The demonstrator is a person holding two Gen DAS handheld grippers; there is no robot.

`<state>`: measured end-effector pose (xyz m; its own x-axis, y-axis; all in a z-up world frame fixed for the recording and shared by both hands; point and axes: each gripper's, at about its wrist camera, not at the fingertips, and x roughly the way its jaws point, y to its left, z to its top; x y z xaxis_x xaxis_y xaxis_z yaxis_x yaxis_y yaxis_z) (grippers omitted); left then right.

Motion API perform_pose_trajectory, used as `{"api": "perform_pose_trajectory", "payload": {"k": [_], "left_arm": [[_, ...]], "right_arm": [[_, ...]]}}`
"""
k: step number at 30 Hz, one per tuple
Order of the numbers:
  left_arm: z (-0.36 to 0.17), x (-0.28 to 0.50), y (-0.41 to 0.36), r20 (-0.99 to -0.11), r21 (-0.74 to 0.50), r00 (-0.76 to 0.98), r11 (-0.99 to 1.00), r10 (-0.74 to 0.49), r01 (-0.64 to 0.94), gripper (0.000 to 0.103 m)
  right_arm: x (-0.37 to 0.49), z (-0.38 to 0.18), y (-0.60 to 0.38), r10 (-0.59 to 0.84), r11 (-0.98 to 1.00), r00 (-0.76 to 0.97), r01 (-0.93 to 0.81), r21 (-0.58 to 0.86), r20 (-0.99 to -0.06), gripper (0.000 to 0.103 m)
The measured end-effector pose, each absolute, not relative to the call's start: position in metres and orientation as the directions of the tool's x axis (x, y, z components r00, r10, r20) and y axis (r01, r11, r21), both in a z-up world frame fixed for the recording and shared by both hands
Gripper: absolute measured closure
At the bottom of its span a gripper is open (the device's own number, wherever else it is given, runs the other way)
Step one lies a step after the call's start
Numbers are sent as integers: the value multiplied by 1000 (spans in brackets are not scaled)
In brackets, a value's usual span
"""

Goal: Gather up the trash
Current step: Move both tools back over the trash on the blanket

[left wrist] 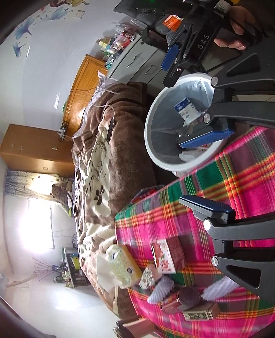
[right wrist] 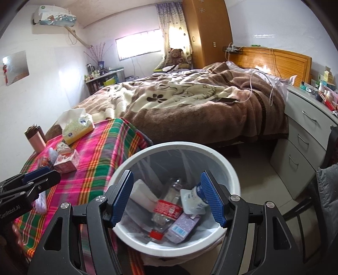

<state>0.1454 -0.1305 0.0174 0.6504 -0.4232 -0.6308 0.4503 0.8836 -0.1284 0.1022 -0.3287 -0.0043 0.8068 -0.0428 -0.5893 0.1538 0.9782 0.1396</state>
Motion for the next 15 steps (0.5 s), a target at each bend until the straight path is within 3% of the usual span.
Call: {"api": "perform_pose_trajectory", "payload": {"k": [15], "left_arm": [[18,150,-14,-614,-123,741,961,-270,248,56]], "right_arm": [[111,-9,-249,114,988,805,-30,152,-582,35]]}}
